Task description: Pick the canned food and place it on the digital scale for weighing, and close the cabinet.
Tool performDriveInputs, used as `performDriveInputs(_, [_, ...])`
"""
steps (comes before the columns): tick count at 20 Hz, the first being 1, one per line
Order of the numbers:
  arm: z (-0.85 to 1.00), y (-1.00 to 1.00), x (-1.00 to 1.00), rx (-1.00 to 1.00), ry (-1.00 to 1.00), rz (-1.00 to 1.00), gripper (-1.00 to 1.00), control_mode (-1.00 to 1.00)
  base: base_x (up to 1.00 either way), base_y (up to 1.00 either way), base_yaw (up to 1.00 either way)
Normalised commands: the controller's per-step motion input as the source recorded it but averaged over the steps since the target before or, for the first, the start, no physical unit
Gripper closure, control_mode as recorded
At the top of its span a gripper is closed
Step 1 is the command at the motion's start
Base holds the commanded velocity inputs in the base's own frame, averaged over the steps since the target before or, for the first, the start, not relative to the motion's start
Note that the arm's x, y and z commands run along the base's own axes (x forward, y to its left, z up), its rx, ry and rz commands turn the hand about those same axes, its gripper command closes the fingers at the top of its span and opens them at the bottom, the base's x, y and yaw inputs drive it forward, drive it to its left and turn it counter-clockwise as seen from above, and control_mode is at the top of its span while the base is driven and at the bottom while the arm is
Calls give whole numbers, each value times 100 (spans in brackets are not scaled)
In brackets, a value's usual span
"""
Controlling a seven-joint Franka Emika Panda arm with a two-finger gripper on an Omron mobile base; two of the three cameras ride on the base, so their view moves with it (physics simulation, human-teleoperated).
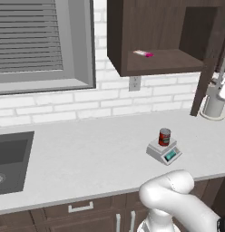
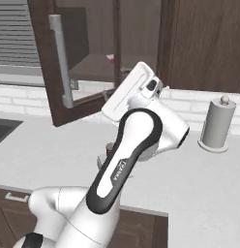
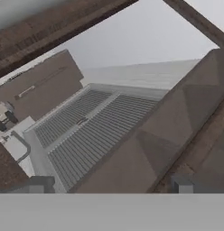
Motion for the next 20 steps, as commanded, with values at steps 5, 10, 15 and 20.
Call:
performDriveInputs(5, [19, 97, 100, -17, 2, -34, -100, -100, 0, 0, 0])
performDriveInputs(10, [24, 50, 92, -10, 20, -37, -100, -100, 0, 0, 0])
performDriveInputs(15, [29, 11, 76, -5, 28, -32, -100, -100, 0, 0, 0])
performDriveInputs(20, [3, -5, 67, 0, 10, -10, -100, -100, 0, 0, 0])
